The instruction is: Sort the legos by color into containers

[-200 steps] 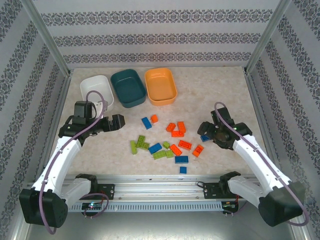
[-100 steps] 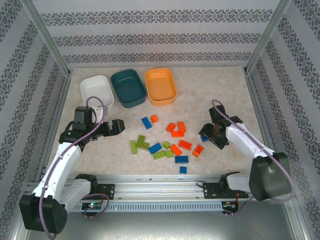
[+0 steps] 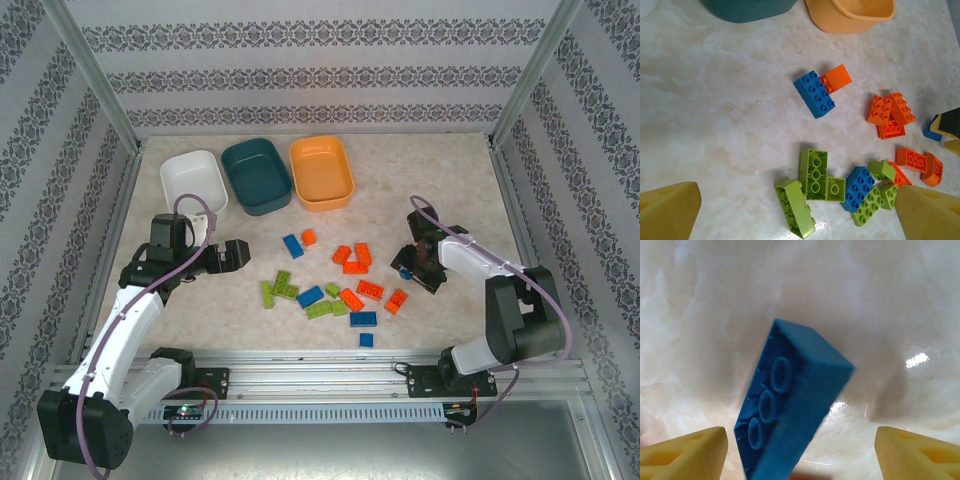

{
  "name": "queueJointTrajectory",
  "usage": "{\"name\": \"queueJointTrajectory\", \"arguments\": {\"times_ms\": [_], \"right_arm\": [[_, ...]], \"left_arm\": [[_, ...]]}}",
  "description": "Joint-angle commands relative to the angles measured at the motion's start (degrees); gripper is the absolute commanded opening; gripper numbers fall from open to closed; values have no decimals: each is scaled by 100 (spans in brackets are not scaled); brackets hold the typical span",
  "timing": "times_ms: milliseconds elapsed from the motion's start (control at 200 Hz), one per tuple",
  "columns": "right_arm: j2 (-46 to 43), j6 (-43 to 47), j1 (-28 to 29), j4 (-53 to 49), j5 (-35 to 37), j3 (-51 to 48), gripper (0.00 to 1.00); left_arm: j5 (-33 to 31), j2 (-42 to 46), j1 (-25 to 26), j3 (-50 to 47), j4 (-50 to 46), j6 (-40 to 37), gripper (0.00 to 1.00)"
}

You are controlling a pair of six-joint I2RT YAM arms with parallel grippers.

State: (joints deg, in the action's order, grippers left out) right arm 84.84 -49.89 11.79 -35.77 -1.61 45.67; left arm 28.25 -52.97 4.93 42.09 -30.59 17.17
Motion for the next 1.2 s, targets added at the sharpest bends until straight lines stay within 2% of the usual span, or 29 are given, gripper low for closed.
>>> {"name": "queueJointTrajectory", "arguments": {"times_ms": [0,240,400,555,709,864,1199], "right_arm": [[133,-109,38,70,-15,141,77],[342,-21,-16,165,29,241,75],[444,63,-17,222,36,353,64],[509,130,-11,206,55,425,61],[534,245,-14,220,11,436,50],[530,391,-23,189,-30,460,34],[27,618,42,-20,-289,856,31]], "left_arm": [[-73,77,82,-34,88,-115,100],[-100,79,103,-42,79,-119,100],[-109,68,119,-51,80,-118,100],[-118,59,156,-49,79,-126,100],[-143,64,175,-59,80,-127,100],[-164,50,190,-54,84,-135,100],[-203,50,210,-60,71,-151,100]]}}
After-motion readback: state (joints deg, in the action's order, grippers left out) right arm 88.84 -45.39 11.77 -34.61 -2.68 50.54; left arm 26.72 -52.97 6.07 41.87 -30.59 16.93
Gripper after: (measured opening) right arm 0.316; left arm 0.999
